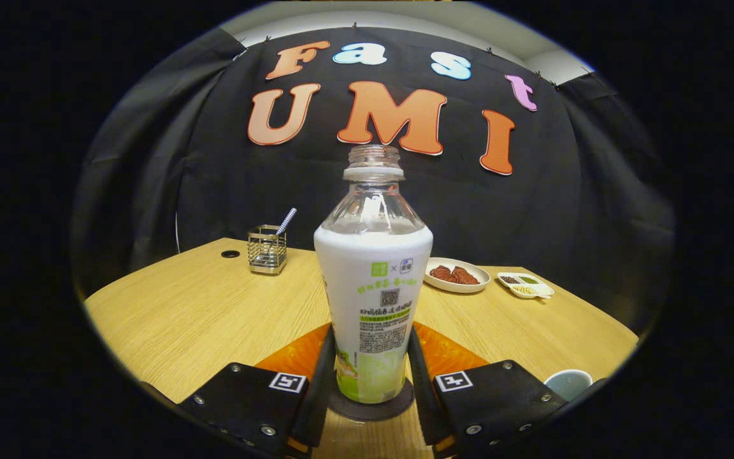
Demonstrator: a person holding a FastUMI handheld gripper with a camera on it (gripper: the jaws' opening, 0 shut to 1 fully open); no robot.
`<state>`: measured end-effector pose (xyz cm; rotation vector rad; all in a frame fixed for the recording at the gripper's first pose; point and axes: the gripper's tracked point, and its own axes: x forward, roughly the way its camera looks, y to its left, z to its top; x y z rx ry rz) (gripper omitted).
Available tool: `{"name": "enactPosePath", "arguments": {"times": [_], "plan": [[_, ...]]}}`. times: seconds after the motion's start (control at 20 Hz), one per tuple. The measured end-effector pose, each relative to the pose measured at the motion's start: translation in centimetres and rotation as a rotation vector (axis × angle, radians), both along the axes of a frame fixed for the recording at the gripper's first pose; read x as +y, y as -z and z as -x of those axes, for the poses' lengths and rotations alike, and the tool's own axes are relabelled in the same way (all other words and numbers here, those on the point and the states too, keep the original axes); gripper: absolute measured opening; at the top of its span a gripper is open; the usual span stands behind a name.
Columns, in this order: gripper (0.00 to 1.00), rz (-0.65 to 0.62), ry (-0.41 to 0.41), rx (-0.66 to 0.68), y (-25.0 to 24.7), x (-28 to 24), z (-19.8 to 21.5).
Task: Take the bottle from table, then pour the juice into the cup, finally place the bottle on the coaster
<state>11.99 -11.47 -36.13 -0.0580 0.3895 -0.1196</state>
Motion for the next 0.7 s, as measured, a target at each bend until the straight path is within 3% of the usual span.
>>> {"name": "enactPosePath", "arguments": {"times": [0.25, 0.45, 0.5, 0.6, 0.7], "plan": [[0.59, -0.041, 0.000, 0.025, 1.2, -0.2, 0.4], [0.72, -0.067, 0.024, 0.048, 1.0, -0.5, 0.7], [0.81, -0.072, 0.021, 0.040, 0.4, -0.3, 0.9], [0.89, -0.085, 0.023, 0.051, 0.0, -0.2, 1.7], [0.93, -0.090, 0.026, 0.034, -1.4, 0.2, 2.8]]}}
